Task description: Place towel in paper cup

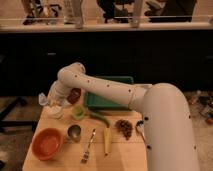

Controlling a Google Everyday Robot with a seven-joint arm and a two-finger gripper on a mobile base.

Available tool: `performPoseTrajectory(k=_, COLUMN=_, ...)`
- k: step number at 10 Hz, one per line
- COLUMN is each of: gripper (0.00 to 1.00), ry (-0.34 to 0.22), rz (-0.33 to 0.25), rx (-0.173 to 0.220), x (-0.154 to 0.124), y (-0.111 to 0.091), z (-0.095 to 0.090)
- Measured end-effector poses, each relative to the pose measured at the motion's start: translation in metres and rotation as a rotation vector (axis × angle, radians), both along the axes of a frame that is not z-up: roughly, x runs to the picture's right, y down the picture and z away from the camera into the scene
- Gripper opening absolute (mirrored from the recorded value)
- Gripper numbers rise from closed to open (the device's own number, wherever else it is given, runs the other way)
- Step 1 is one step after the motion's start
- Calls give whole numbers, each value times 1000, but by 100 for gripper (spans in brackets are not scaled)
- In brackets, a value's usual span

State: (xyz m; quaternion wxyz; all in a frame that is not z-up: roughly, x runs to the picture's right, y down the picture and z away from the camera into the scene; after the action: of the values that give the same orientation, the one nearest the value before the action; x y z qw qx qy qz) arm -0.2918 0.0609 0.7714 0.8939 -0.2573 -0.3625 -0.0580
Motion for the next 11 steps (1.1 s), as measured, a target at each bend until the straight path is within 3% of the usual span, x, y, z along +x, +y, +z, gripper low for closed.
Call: performPoseTrajectory(k=11, gripper=0, ry=-41, rz=-21, rx=-71, x=-26, y=12, z=22)
